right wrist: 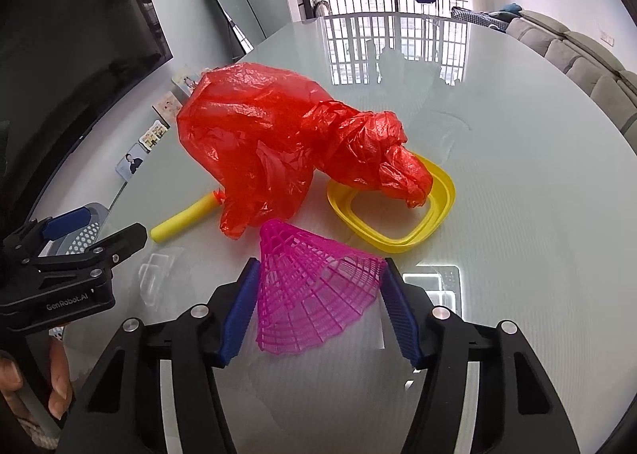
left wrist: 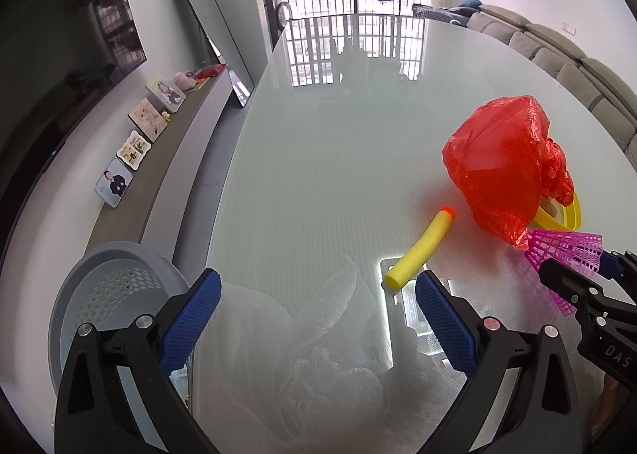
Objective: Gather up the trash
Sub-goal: 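Close the left gripper on the yellow foam stick while the right gripper holds the shuttlecock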
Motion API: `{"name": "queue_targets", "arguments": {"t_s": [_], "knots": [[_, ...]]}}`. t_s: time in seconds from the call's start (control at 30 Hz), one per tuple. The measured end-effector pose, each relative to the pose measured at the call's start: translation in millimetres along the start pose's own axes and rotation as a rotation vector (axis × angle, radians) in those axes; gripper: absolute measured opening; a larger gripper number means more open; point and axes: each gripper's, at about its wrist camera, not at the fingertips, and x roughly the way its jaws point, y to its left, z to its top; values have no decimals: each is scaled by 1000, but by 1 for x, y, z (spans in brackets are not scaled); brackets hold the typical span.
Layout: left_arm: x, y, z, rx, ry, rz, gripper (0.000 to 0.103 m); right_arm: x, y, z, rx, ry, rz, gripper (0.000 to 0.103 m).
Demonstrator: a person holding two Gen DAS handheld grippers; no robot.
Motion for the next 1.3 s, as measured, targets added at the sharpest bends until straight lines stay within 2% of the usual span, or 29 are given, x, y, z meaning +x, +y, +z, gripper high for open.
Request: {"name": "queue_targets", "arguments": {"t_s": [0.37,0.73,0.97,1.0,1.3], "knots": [[8,-4,4,18,20,-26,96,-25,-15,-14,59,-49,19,58],[30,-36,13,133,43,-45,96,-35,-32,-22,123,-78,62,58],[38,-35,19,121,40,-82,96,-35,-30,-25,130,-87,89,58],[38,-35,19,120,37,-83,94,-34,-31,-25,131,-88,92,58],[33,-36,15,101,27,-129,51,-33,-31,-27,148,-91,105,58]]}}
